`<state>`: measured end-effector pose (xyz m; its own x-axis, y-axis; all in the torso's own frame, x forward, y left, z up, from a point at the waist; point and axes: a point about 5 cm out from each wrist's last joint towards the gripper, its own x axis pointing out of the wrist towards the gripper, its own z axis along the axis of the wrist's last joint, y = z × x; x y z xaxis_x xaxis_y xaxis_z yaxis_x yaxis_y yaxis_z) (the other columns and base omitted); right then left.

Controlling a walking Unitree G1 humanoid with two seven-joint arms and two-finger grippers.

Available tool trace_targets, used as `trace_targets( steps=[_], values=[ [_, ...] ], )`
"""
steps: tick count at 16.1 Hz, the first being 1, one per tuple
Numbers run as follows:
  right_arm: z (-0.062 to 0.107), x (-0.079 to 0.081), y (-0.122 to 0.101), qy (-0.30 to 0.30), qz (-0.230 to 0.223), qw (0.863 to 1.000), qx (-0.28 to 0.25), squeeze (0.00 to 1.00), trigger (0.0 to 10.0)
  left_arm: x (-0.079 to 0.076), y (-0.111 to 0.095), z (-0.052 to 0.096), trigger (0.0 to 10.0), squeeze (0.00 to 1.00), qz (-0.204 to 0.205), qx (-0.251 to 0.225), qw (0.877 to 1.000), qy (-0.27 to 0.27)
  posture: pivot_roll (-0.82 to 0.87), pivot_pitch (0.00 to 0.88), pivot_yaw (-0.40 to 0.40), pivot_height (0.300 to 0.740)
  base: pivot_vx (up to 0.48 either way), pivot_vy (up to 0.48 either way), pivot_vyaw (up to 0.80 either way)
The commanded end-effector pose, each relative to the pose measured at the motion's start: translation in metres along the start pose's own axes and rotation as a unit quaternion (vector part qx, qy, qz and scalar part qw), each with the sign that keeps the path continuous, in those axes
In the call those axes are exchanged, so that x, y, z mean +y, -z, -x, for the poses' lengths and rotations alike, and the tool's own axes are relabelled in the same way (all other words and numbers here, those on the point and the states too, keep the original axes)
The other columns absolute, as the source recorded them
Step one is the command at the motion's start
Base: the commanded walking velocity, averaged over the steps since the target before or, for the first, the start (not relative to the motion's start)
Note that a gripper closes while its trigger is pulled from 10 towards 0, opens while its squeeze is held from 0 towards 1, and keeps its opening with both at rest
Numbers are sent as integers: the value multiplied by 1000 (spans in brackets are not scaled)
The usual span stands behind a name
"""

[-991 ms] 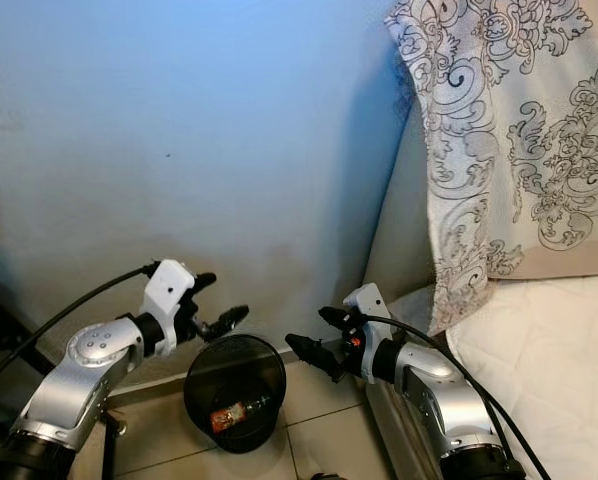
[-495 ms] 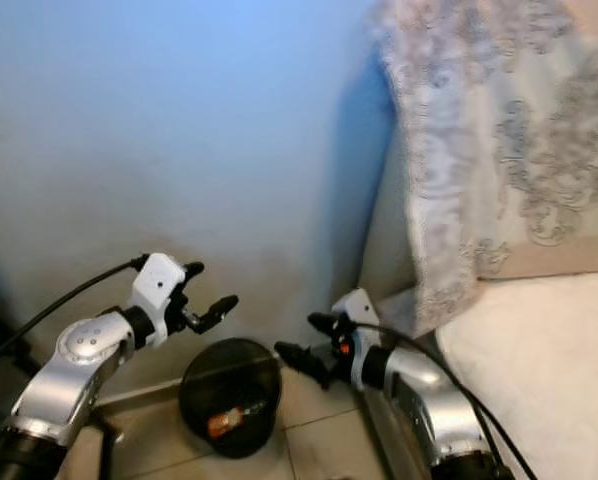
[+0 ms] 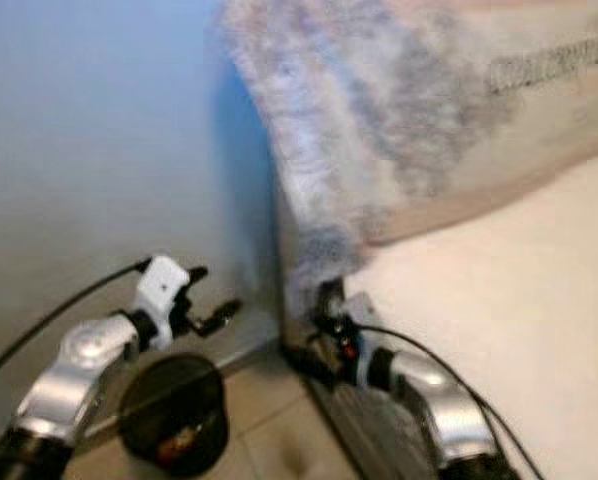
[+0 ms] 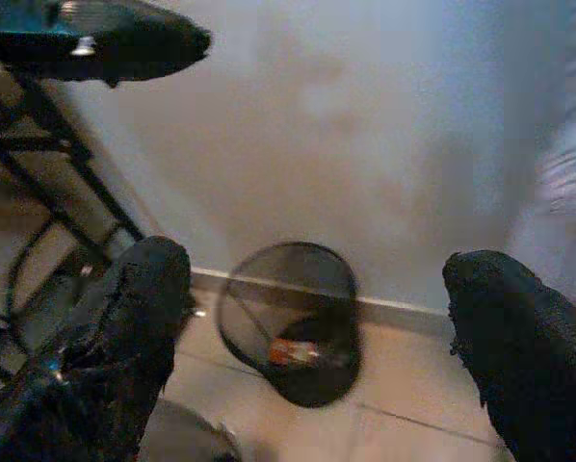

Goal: Clean up the room

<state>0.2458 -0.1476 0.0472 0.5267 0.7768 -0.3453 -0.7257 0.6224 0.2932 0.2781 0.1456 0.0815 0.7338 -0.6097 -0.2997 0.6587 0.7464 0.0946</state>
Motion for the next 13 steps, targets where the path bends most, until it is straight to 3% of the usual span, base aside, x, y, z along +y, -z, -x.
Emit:
trace_targets(
  steps=[1, 13],
  values=[
    [-2, 1, -6, -2, 5, 1000, -12, 0, 10000, 4, 0, 3, 10000, 0, -6, 3, 1000, -1, -51, 0, 42, 740, 0, 0, -575],
    [0, 3, -4, -6, 7, 1000, -11, 0, 10000, 5, 3, 5, 10000, 0, -5, 7, 1000, -8, -47, 0, 32, 740, 0, 0, -576]
  ],
)
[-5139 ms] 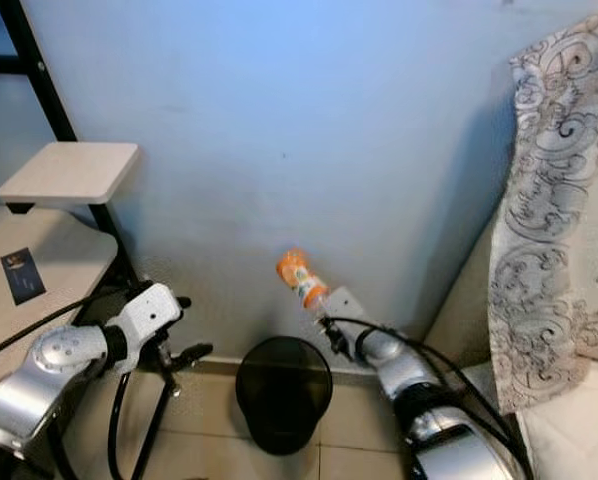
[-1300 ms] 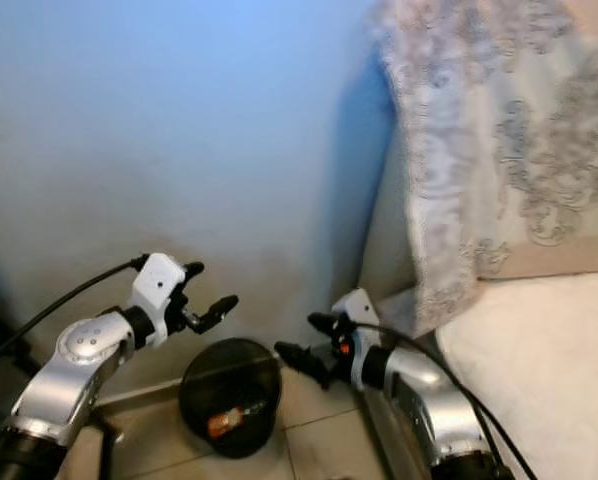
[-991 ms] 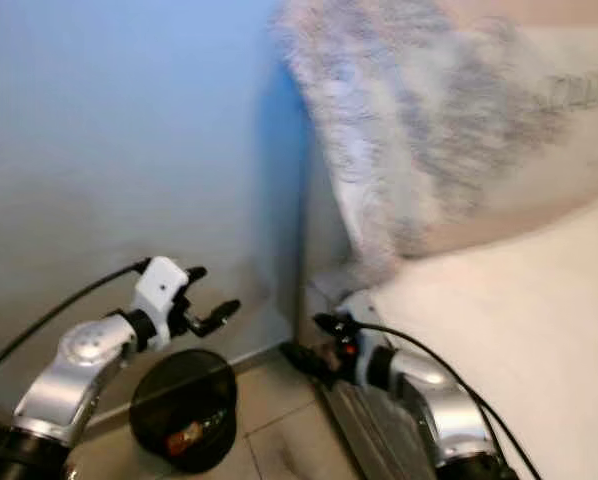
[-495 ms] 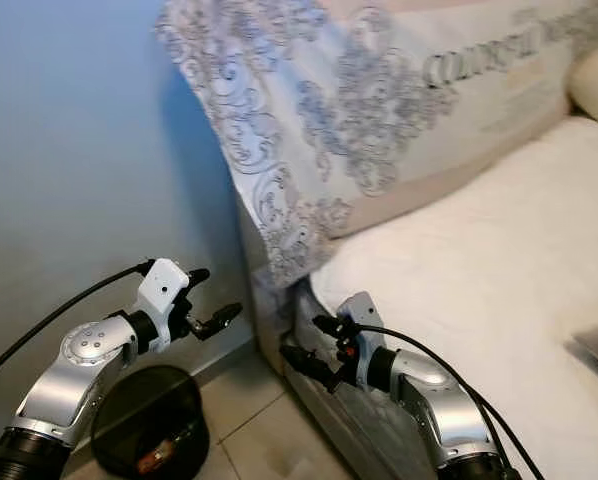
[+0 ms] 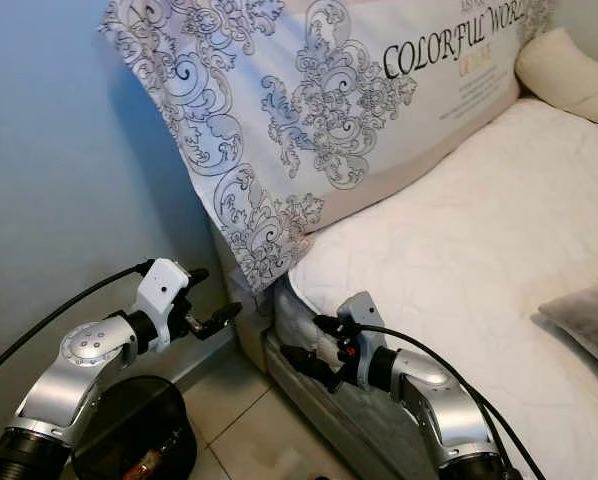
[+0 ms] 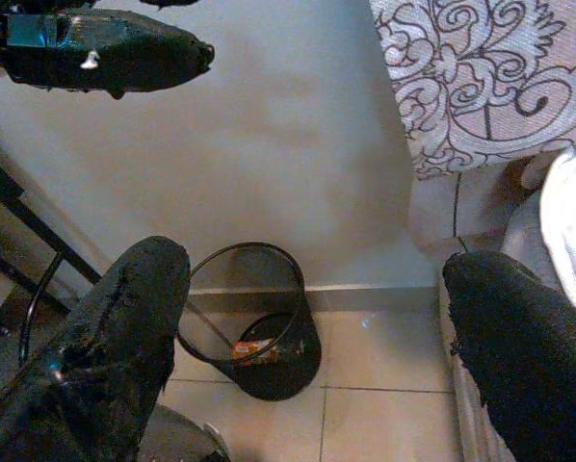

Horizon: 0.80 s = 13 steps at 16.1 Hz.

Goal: Clean up the room

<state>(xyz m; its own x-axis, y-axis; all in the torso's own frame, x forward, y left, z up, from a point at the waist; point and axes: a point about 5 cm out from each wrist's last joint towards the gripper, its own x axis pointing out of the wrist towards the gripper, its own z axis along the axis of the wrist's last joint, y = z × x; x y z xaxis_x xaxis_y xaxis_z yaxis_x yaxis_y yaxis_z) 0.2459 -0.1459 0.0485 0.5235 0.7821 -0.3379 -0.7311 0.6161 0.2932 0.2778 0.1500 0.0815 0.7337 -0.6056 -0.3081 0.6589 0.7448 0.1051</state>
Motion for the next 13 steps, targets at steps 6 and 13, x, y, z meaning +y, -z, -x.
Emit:
trace_targets(
  steps=[6, 13],
  values=[
    [3, 1, 0, -1, 1, 1000, -9, 0, 10000, 1, 1, 2, 10000, 0, -5, -7, 1000, -8, -48, 0, 30, 740, 0, 0, -576],
    [6, -3, -1, 7, 0, 1000, -11, 0, 10000, 3, 1, 1, 10000, 0, 3, -10, 1000, -17, -50, 0, 25, 740, 0, -179, -574]
  ],
)
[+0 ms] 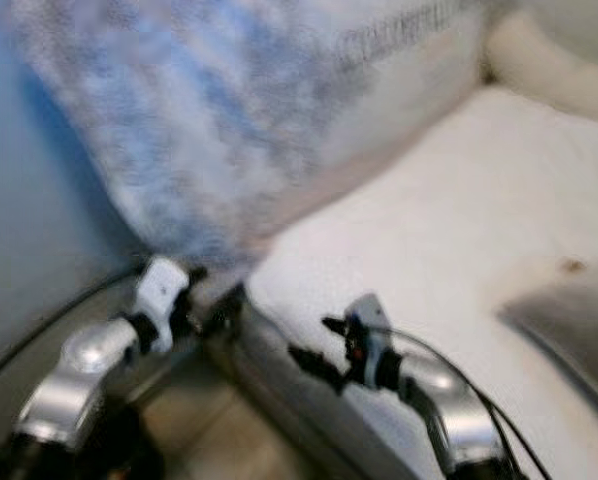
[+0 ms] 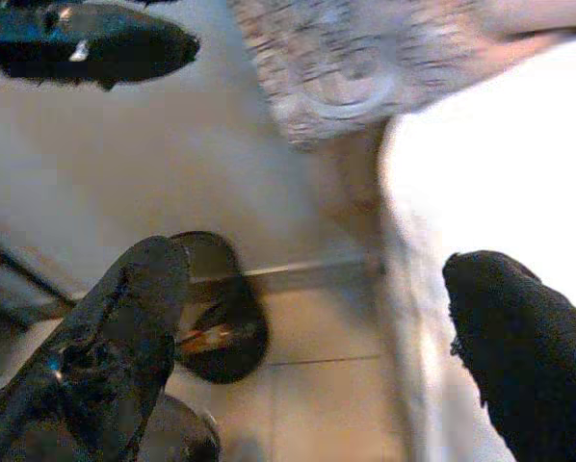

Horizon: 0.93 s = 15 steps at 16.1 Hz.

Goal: Clean up the room

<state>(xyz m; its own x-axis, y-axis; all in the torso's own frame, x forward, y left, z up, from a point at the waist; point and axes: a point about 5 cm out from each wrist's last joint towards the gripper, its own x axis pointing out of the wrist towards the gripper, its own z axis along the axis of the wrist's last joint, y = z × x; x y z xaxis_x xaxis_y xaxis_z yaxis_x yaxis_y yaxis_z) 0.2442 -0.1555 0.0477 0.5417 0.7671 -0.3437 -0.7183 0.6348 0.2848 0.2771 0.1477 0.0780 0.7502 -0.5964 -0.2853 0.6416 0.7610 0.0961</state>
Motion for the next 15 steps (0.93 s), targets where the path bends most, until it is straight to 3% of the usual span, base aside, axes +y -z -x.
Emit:
trace_targets(
  steps=[1, 6, 10, 15],
  values=[
    [-1, 2, -3, -4, 0, 1000, -11, 0, 10000, 6, -3, 2, 10000, 0, -6, -2, 1000, -7, -50, 0, 25, 740, 0, 0, -575],
    [-1, 1, -5, -4, -1, 1000, -16, 0, 10000, 6, -7, -1, 10000, 0, -5, -14, 1000, -14, -50, 0, 22, 740, 0, 0, -576],
    [1, 1, -12, -4, 1, 1000, -24, 0, 10000, 13, -14, -2, 10000, 0, -1, -28, 998, -49, -38, 0, 3, 740, 0, 0, -573],
    [14, -1, -13, 52, 1, 997, -53, 0, 10000, 16, -15, 11, 10000, 0, -5, -40, 994, -97, 20, 0, -62, 740, 0, 0, -575]
  ],
)
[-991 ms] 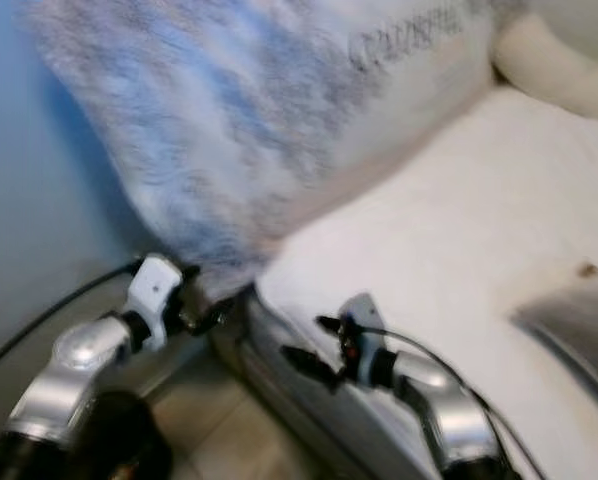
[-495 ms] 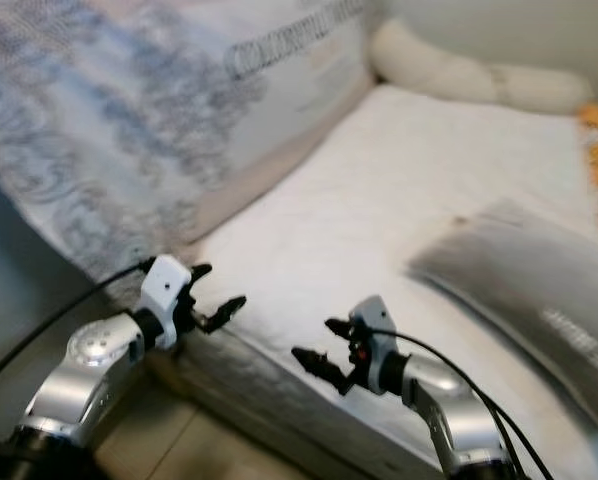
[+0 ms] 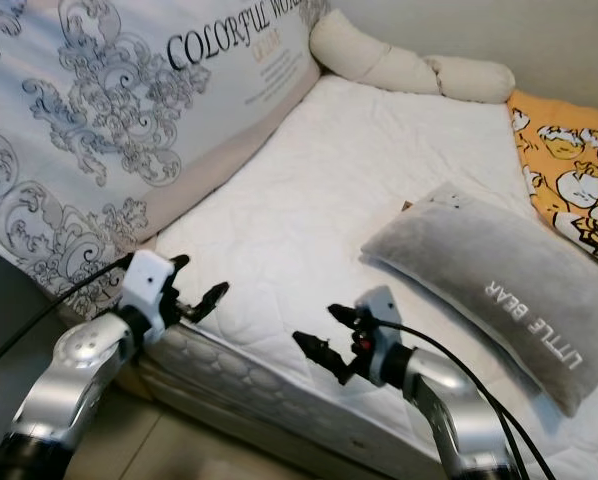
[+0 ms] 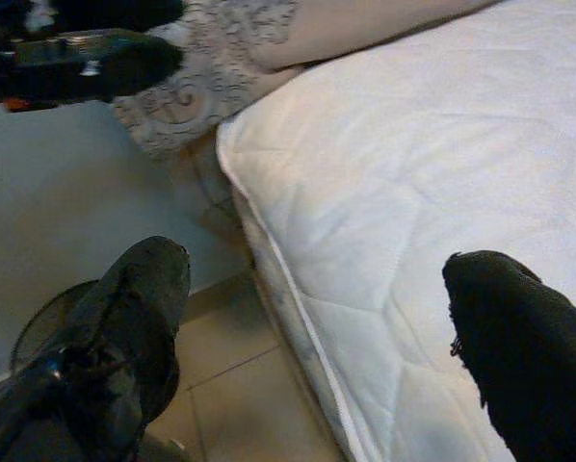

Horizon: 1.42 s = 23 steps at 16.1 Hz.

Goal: Clean up the room

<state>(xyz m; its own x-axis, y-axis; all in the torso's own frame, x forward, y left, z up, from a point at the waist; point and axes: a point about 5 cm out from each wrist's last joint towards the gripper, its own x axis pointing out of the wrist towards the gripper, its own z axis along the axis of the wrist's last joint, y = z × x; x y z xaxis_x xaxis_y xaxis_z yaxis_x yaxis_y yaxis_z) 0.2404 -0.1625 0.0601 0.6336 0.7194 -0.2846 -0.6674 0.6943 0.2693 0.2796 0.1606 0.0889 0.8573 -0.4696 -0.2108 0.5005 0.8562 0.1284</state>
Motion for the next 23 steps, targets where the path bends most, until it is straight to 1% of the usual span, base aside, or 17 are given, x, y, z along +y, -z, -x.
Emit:
trace_targets(
  steps=[1, 4, 5, 6, 8, 9, 11, 13, 14, 15, 17, 18, 20, 23],
  values=[
    [4, -2, -4, 22, 5, 1000, -12, 0, 10000, 3, -7, 3, 10000, 0, -9, -14, 1000, -14, 25, 0, -69, 740, 0, 0, -581],
    [7, -2, -2, 70, -4, 997, -28, 0, 10000, -2, -10, 9, 10000, 0, 2, -25, 999, -20, 23, 0, -76, 740, 0, -399, -560],
    [8, -2, -1, 95, -6, 995, -34, 0, 10000, -2, -7, 12, 10000, 0, 6, -15, 999, -41, 20, 0, -77, 740, 0, 0, -513],
    [8, -1, -3, 116, -10, 992, -46, 0, 10000, -2, -8, 14, 10000, 0, -4, -16, 998, -55, 18, 0, -78, 740, 0, 0, -475],
    [8, 0, -6, 132, -15, 989, -64, 0, 10000, -2, -10, 16, 10000, 0, -4, -20, 998, -62, 22, 0, -80, 740, 0, 0, -469],
    [8, 0, -6, 148, -18, 986, -71, 0, 10000, -1, -10, 18, 10000, 0, -7, -19, 997, -73, 23, 0, -79, 740, 0, 0, 0],
    [8, -5, -5, 198, -23, 976, -83, 0, 10000, 4, -10, 19, 10000, 0, -18, -12, 994, -105, 24, 0, -78, 740, 0, 0, 0],
    [8, -10, -5, 243, -20, 965, -93, 0, 10000, 6, -14, 19, 10000, 0, -11, -22, 994, -109, 35, 0, -77, 740, 0, 0, 0],
    [7, -10, -6, 254, -16, 962, -102, 0, 10000, 6, -16, 19, 10000, 0, -17, -25, 994, -110, 36, 0, -75, 740, 0, 0, 0],
    [4, -10, -8, 265, -4, 958, -107, 0, 10000, 9, -18, 19, 10000, 0, -18, -25, 992, -122, 34, 0, -68, 740, 0, 0, 0],
    [-1, -10, -11, 282, 12, 953, -108, 0, 10000, 15, -19, 20, 10000, 0, -5, -26, 989, -147, 35, 0, -65, 740, 0, 0, 0],
    [-3, -9, -11, 288, 13, 952, -107, 0, 10000, 15, -18, 20, 10000, 0, -1, -24, 989, -146, 36, 0, -66, 740, 0, 0, -406],
    [-7, -4, -10, 279, 2, 954, -114, 0, 10000, 14, -16, 20, 10000, 0, -1, -21, 989, -143, 41, 0, -68, 740, 129, 0, -675],
    [-10, -2, -9, 278, 2, 953, -120, 0, 10000, 12, -15, 20, 10000, 0, -1, -18, 990, -139, 40, 0, -67, 740, 287, 0, -771]
  ],
)
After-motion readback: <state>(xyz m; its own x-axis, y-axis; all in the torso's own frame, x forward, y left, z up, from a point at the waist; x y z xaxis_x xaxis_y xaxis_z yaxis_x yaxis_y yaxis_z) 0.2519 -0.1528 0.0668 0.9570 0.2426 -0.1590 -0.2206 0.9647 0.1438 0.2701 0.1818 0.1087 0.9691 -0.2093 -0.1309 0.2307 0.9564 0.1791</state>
